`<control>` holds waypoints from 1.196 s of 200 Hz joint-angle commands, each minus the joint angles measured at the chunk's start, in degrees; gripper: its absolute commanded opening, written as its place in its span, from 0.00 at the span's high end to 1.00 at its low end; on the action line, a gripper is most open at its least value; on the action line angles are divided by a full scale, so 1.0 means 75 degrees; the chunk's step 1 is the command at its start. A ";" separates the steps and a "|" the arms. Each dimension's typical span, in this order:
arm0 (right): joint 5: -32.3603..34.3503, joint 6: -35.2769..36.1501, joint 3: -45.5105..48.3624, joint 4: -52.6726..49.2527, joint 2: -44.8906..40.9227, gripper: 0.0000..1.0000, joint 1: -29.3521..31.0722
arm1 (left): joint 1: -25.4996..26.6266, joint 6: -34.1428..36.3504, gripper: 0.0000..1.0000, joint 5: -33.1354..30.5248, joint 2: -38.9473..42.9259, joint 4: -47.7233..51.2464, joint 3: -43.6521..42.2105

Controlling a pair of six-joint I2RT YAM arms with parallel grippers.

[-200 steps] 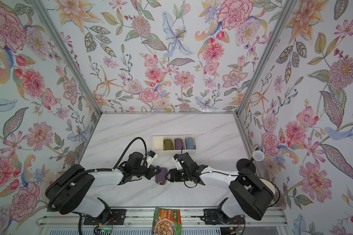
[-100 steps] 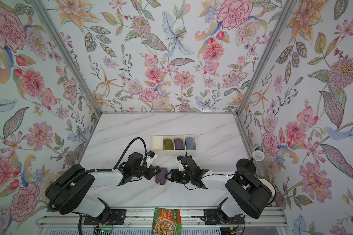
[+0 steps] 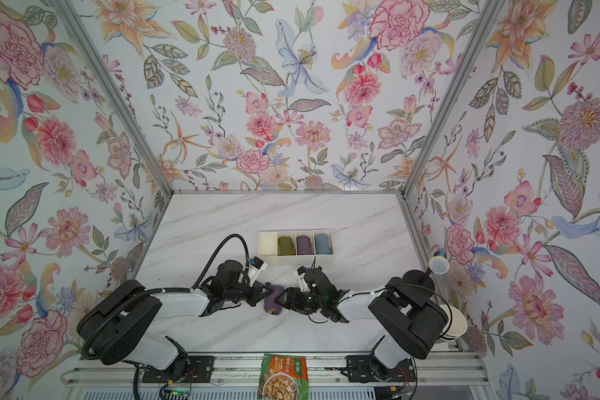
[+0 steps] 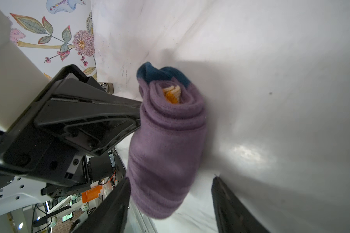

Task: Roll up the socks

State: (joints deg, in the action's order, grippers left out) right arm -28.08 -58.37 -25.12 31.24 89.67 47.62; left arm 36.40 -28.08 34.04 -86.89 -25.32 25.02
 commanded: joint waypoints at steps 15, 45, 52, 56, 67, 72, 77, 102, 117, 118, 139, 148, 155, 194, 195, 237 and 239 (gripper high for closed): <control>0.0018 -0.0355 0.0022 0.0445 0.0471 0.32 0.0201 | 0.0093 -0.0089 1.00 -0.0203 -0.0285 0.0920 -0.0384; 0.0088 -0.0429 -0.0047 0.0568 0.0709 0.31 0.0248 | 0.0103 -0.0089 1.00 -0.0194 -0.0286 0.0914 -0.0406; 0.0121 -0.0432 -0.0048 0.0561 0.0747 0.31 0.0242 | 0.0099 -0.0101 1.00 -0.0192 -0.0285 0.0894 -0.0417; 0.0151 -0.0432 -0.0060 0.0551 0.0763 0.31 0.0239 | 0.0103 -0.0115 1.00 -0.0181 -0.0289 0.0881 -0.0417; 0.0206 -0.0444 -0.0066 0.0528 0.0803 0.30 0.0237 | 0.0096 -0.0140 1.00 -0.0159 -0.0285 0.0828 -0.0429; 0.0233 -0.0444 -0.0073 0.0506 0.0805 0.30 0.0239 | 0.0096 -0.0149 1.00 -0.0146 -0.0285 0.0796 -0.0446; 0.0270 -0.0444 -0.0072 0.0479 0.0817 0.30 0.0240 | 0.0098 -0.0168 1.00 -0.0134 -0.0285 0.0765 -0.0458; 0.0408 -0.0393 -0.0144 0.0261 0.0837 0.30 0.0239 | 0.0095 -0.0223 1.00 -0.0074 -0.0289 0.0641 -0.0511; 0.0489 -0.0311 -0.0274 -0.0060 0.0874 0.30 0.0269 | 0.0092 -0.0258 1.00 -0.0041 -0.0285 0.0577 -0.0545; 0.0493 -0.0307 -0.0284 -0.0068 0.0875 0.31 0.0271 | 0.0092 -0.0261 1.00 -0.0040 -0.0285 0.0570 -0.0546; 0.0566 -0.0257 -0.0427 -0.0308 0.0968 0.31 0.0311 | 0.0100 -0.0322 1.00 -0.0016 -0.0286 0.0450 -0.0604; 0.0568 -0.0251 -0.0474 -0.0371 0.1012 0.31 0.0321 | 0.0095 -0.0352 1.00 -0.0004 -0.0285 0.0413 -0.0633; 0.0578 -0.0240 -0.0524 -0.0434 0.1048 0.31 0.0330 | 0.0097 -0.0368 1.00 0.0007 -0.0286 0.0374 -0.0646; 0.0658 -0.0108 -0.0826 -0.0928 0.1272 0.33 0.0447 | 0.0103 -0.0462 1.00 0.0065 -0.0564 0.0183 -0.0723; 0.0660 -0.0106 -0.0836 -0.0941 0.1279 0.33 0.0453 | 0.0109 -0.0463 1.00 0.0066 -0.0571 0.0174 -0.0723; 0.0820 0.0112 -0.1155 -0.1709 0.1449 0.35 0.0564 | 0.0110 -0.0522 1.00 0.0085 -0.0572 0.0037 -0.0781; 0.0833 0.0123 -0.1166 -0.1744 0.1456 0.35 0.0574 | 0.0105 -0.0522 1.00 0.0089 -0.0571 0.0031 -0.0781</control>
State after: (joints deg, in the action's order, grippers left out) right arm -26.37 -59.83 -33.47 28.80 96.71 50.83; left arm 36.38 -31.40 34.13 -88.51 -33.50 21.98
